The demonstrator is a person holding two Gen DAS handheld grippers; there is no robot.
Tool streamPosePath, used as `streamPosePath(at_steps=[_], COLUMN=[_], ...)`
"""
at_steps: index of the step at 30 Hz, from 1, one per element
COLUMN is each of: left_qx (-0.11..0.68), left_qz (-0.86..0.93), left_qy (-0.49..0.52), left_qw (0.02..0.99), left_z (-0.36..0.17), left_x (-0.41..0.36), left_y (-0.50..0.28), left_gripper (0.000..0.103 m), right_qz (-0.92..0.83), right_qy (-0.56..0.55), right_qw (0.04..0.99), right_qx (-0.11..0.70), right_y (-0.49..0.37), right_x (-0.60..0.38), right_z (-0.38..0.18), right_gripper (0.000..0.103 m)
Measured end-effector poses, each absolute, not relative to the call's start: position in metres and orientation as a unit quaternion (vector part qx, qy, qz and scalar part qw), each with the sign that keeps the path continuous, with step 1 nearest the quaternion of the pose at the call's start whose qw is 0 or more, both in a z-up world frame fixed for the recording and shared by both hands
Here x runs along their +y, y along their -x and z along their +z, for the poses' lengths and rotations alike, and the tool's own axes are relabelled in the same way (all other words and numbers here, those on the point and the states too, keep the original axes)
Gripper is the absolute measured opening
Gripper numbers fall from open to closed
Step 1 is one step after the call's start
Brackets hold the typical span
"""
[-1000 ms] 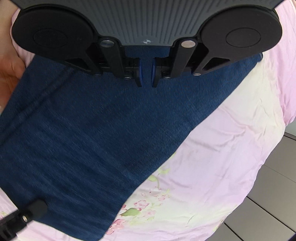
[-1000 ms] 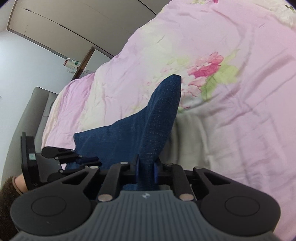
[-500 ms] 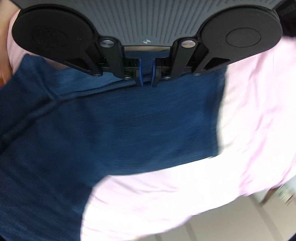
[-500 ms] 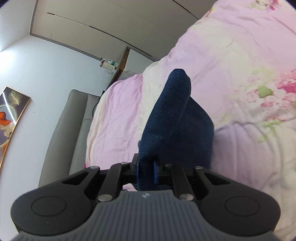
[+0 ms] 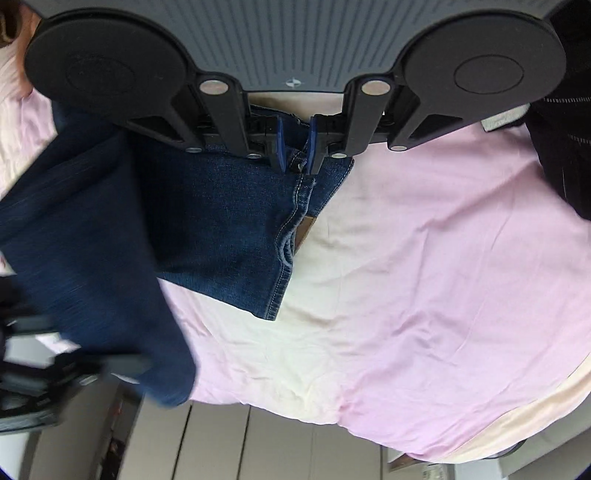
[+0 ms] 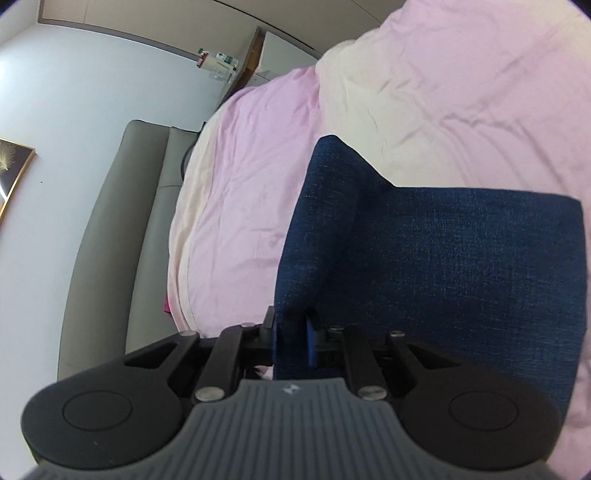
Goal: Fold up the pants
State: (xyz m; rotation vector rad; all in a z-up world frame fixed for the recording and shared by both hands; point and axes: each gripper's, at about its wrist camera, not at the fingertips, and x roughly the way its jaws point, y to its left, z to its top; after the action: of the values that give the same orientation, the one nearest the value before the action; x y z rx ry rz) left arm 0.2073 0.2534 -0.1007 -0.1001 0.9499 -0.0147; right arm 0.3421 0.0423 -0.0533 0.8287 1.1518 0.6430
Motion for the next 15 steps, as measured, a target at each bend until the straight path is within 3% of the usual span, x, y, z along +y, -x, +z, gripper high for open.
streamPosePath(at_steps=[9, 13, 15], left_qx=[0.443, 0.417, 0.402], left_qz=[0.009, 0.016, 0.012], left_qy=[0.085, 0.125, 0.15], left_qw=[0.892, 0.9, 0.903], left_z=[-0.096, -0.083, -0.073], left_x=[0.281, 0.292, 0.296], left_y=[-0.195, -0.19, -0.185], left_gripper=[0.014, 0.015, 0.023], right_qz=[0.249, 0.251, 0.265], right_qy=[-0.331, -0.317, -0.299], right_qw=[0.704, 0.708, 0.717], right_qx=[0.576, 0.579, 0.571], right_y=[-0.362, -0.36, -0.362], right_x=[0.128, 0.137, 0.14], right_z=[-0.125, -0.125, -0.113], right_gripper=[0.01, 0.022, 0.025])
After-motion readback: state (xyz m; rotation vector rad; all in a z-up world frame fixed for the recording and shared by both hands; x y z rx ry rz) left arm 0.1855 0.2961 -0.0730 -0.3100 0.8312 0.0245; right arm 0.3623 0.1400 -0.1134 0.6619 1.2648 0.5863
